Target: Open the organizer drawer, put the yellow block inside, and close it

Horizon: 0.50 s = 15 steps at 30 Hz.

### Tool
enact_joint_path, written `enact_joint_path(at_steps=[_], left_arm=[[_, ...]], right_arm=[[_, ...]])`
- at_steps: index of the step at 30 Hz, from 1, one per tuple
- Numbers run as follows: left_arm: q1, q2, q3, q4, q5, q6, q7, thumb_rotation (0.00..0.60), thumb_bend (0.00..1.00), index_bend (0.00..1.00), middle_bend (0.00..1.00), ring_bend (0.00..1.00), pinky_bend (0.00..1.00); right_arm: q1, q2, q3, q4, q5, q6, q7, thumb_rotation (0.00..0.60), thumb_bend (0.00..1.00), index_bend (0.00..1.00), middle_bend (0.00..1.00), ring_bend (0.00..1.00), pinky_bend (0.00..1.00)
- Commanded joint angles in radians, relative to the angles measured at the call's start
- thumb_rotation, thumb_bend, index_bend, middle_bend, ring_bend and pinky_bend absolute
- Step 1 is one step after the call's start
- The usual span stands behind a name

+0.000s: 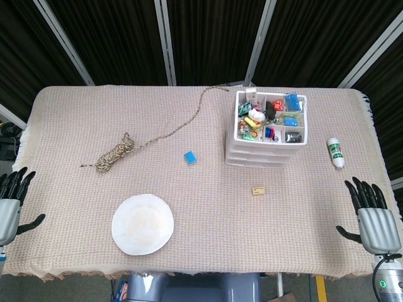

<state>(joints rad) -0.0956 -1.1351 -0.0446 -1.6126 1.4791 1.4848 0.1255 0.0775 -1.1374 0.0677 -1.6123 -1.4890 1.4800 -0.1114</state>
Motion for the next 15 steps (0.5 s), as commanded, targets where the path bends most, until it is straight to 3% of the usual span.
enact_joint_path(at_steps=[1, 3, 5, 8, 11, 15], left_arm=[[0.000, 0.001, 0.001, -0.001, -0.001, -0.001, 0.000, 0.600, 0.21, 0.03, 0.00, 0.00, 0.00], [0.000, 0.001, 0.001, -0.001, 0.001, 0.000, 0.001, 0.600, 0.21, 0.03, 0.00, 0.00, 0.00], [0.000, 0.002, 0.002, -0.002, 0.001, -0.003, 0.000, 0.600, 0.21, 0.03, 0.00, 0.00, 0.00], [-0.002, 0.003, 0.002, -0.002, 0.004, -0.005, -0.003, 0.600, 0.21, 0.03, 0.00, 0.00, 0.00], [-0.004, 0.002, 0.001, 0.003, 0.006, -0.005, -0.008, 0.600, 0.21, 0.03, 0.00, 0.00, 0.00], [-0.005, 0.001, 0.000, 0.006, 0.006, -0.006, -0.016, 0.600, 0.21, 0.03, 0.00, 0.00, 0.00]], right_arm=[[-0.005, -0.012, 0.022, -0.014, -0.006, 0.041, 0.058, 0.600, 0.01, 0.07, 0.02, 0.00, 0.00], [-0.009, -0.024, 0.046, -0.048, -0.007, 0.075, 0.152, 0.600, 0.03, 0.15, 0.10, 0.05, 0.05], [-0.006, -0.024, 0.074, -0.104, 0.011, 0.085, 0.252, 0.600, 0.05, 0.22, 0.26, 0.19, 0.21], [0.018, 0.008, 0.122, -0.208, 0.070, 0.043, 0.352, 0.600, 0.06, 0.23, 0.45, 0.42, 0.39], [0.066, 0.077, 0.186, -0.360, 0.187, -0.065, 0.434, 0.600, 0.06, 0.23, 0.56, 0.52, 0.44], [0.126, 0.139, 0.254, -0.496, 0.330, -0.199, 0.514, 0.600, 0.06, 0.20, 0.60, 0.56, 0.47]])
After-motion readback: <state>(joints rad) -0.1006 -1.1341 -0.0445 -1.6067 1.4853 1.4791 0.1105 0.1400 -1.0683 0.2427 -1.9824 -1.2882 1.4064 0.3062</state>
